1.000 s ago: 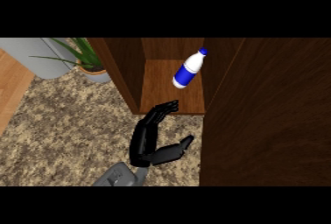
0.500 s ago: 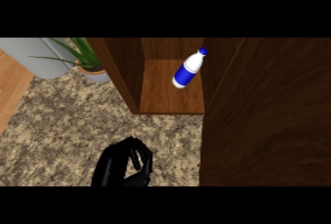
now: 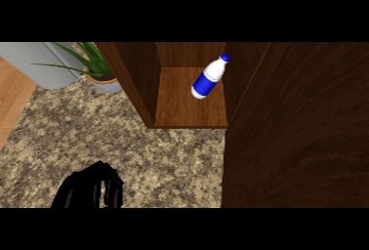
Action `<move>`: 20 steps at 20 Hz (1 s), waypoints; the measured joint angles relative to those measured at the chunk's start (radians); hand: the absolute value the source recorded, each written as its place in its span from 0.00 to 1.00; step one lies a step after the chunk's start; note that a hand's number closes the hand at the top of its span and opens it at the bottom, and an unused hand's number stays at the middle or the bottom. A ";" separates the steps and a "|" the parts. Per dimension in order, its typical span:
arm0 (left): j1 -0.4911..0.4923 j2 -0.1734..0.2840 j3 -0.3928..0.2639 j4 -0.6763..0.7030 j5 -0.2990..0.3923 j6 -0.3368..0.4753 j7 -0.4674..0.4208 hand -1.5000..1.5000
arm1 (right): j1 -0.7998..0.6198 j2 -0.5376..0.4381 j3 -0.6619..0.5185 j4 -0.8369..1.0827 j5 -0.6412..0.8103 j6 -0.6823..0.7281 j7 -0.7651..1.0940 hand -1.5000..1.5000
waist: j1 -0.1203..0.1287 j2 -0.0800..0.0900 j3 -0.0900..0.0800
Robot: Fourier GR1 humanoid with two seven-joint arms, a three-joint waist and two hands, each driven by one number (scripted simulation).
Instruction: Pick up the bottled water, place it into the cabinet and close the cabinet
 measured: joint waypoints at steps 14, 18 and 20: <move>0.171 0.215 0.245 -0.120 0.175 -0.153 -0.031 0.00 | -0.071 -0.031 0.186 -0.015 0.044 0.021 0.030 1.00 | 0.014 -0.010 -0.008; 0.217 0.257 0.288 -0.140 0.210 -0.195 -0.034 0.00 | -0.132 -0.042 0.251 -0.015 0.060 0.004 0.060 1.00 | 0.028 -0.012 -0.010; 0.237 0.271 0.305 -0.148 0.224 -0.213 -0.037 0.00 | -0.168 -0.052 0.282 -0.015 0.068 -0.003 0.080 1.00 | 0.034 -0.015 -0.012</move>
